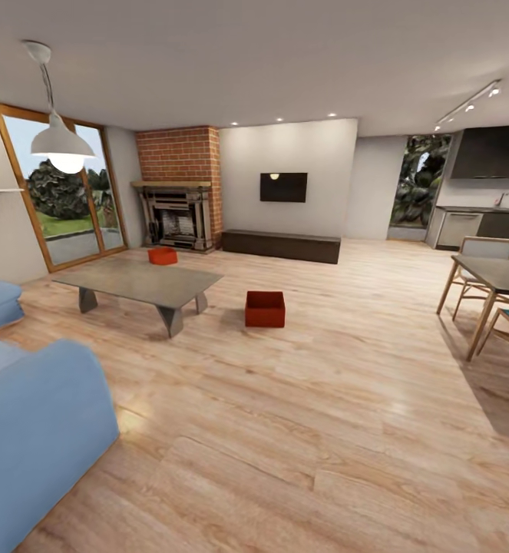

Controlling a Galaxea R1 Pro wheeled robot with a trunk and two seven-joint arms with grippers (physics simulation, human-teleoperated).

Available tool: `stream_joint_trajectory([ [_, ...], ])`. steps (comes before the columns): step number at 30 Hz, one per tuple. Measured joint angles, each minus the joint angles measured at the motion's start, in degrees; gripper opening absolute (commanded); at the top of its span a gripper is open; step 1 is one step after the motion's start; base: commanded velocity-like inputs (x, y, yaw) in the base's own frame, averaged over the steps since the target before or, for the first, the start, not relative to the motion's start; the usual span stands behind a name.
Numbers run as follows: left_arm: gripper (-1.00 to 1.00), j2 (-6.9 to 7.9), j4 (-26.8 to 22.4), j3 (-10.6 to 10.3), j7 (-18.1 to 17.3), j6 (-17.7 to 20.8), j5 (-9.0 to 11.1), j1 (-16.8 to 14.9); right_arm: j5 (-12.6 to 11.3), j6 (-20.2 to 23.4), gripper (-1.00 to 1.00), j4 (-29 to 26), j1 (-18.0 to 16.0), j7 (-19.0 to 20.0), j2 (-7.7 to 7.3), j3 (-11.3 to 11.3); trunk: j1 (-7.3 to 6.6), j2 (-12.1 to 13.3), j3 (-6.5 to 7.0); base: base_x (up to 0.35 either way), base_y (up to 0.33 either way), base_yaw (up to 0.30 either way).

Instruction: Move the two storage containers from the living room to the garage. In the garage, place one container on the floor and stack the other container on top of it (either order is fine).

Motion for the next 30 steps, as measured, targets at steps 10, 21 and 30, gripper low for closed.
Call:
stream_joint_trajectory([
  [10, 1.0, -0.01, 0.0, 0.05, 0.0, -0.13, -0.08, 0.0, 0.0, 0.0, 1.0, 0.01, 0.0, 0.0, -0.01, 0.01, 0.0, 0.0, 0.0, 0.278, -0.157, 0.0],
  [21, 1.0, 0.0, 0.0, 0.08, 0.0, -0.14, -0.03, 0.0, 0.02, -0.05, 1.0, 0.0, 0.0, 0.0, -0.01, 0.02, 0.0, 0.0, 0.0, 0.295, -0.03, 0.0],
  [30, 1.0, 0.03, 0.0, 0.08, 0.05, 0.13, 0.11, 0.0, 0.27, -0.2, 1.0, 0.0, 0.0, 0.0, -0.26, 0.17, 0.0, 0.0, 0.0, 0.321, 0.0, 0.0],
])
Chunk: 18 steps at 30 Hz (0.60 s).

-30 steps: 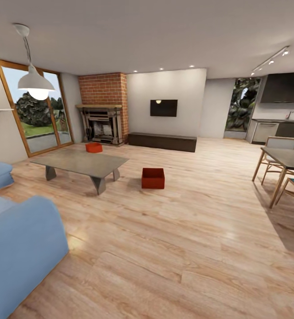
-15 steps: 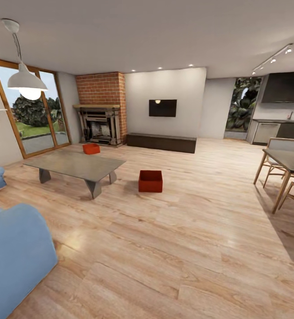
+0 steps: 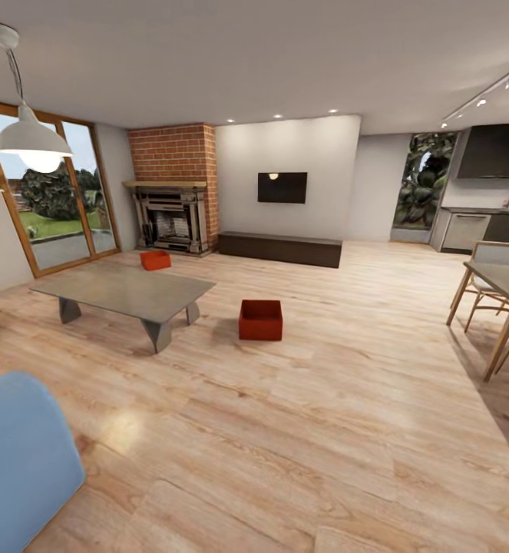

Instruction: Move the two storage containers from the living room to the garage. In the garage, place one container on the floor and stack the other container on top of it (either order is fine).

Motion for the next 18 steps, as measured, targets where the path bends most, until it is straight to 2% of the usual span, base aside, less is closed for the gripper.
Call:
stream_joint_trajectory([
  [18, 1.0, -0.03, 0.0, -0.06, -0.04, 0.02, -0.01, 0.0, 0.04, 0.03, 1.0, 0.0, 0.0, 0.0, -0.01, 0.03, 0.0, 0.0, 0.0, 0.322, 0.0, 0.0],
])
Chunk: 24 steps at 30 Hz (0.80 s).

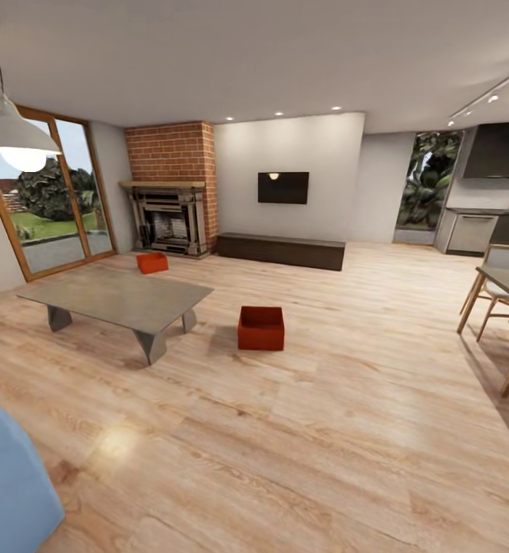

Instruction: Move the two storage containers from the living room to the garage. In the garage, place one container on the floor and stack the other container on top of it (either order is fine).

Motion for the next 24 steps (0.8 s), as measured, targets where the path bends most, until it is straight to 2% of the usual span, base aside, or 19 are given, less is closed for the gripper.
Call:
stream_joint_trajectory([
  [12, 1.0, 0.0, 0.0, -0.02, 0.0, 0.02, 0.0, 0.0, 0.0, 0.0, 1.0, 0.0, 0.0, 0.0, -0.03, -0.01, 0.0, 0.0, 0.0, 0.321, -0.005, 0.0],
  [24, 1.0, 0.08, 0.0, 0.04, -0.01, -0.3, -0.16, 0.0, 0.0, 0.01, 1.0, 0.01, 0.0, -0.03, -0.08, 0.06, 0.01, 0.0, 0.0, 0.284, -0.154, 0.0],
])
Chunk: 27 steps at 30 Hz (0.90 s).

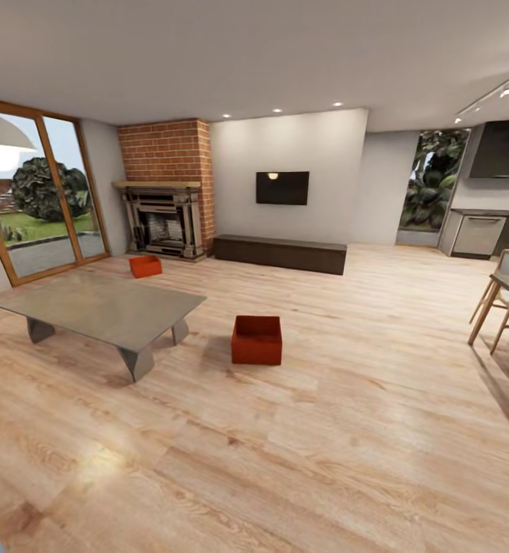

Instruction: Move the two storage containers from the living room to the garage. In the garage, place one container on the floor and stack the other container on top of it (either order is fine).

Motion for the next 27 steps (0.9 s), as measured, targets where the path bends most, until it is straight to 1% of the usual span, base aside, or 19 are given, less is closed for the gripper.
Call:
stream_joint_trajectory([
  [6, 1.0, 0.01, 0.0, 0.01, 0.0, -0.03, 0.04, 0.0, 0.0, 0.0, 1.0, 0.01, 0.0, 0.01, 0.0, 0.01, 0.0, 0.0, 0.0, 0.287, -0.04, 0.0],
  [27, 1.0, 0.01, 0.0, 0.02, 0.0, 0.21, 0.17, 0.0, 0.0, 0.0, 1.0, 0.0, 0.0, 0.02, 0.0, -0.01, -0.01, 0.0, 0.0, 0.321, -0.001, 0.0],
])
